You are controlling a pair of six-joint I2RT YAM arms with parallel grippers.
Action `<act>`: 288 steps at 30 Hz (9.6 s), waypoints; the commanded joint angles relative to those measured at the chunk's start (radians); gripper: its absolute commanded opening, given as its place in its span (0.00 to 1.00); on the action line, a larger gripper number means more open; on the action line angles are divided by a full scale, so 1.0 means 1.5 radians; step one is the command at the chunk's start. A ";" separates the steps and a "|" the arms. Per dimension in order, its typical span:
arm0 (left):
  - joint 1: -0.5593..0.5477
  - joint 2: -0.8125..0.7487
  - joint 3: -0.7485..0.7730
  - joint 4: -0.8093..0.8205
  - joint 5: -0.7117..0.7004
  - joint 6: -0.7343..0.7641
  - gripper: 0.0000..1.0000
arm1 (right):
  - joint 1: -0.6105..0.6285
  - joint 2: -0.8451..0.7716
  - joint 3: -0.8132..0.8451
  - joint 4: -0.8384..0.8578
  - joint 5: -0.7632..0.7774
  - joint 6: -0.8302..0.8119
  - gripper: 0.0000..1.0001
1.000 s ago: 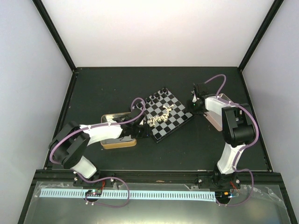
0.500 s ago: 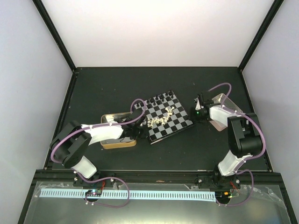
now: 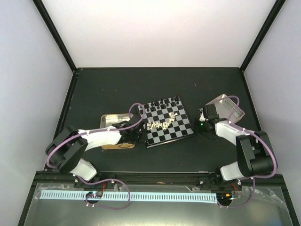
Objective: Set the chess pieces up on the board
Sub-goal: Adjust the chessboard at the center of the board, then pick up the chess piece from the chessboard, then place the chess piece on the chessboard, then pick up the chess piece from the chessboard, then place the chess piece on the chessboard, then pick up the chess piece from the chessboard.
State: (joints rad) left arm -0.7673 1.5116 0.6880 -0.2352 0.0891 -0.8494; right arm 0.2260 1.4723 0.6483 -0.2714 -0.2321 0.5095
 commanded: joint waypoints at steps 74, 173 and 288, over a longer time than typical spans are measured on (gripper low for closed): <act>-0.020 -0.342 -0.051 -0.034 -0.134 0.098 0.42 | 0.318 0.049 0.303 -0.267 0.280 -0.006 0.03; -0.020 -0.523 -0.122 -0.038 -0.223 0.073 0.52 | 0.356 0.281 0.478 -0.413 0.173 -0.063 0.21; -0.020 -0.568 -0.129 0.015 -0.261 0.149 0.68 | 0.443 0.204 0.360 -0.247 0.283 0.051 0.32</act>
State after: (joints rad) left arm -0.7933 0.6552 0.4763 -0.2268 -0.2859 -0.5861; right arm 0.8860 1.7569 1.1503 -0.6426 0.1589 0.5838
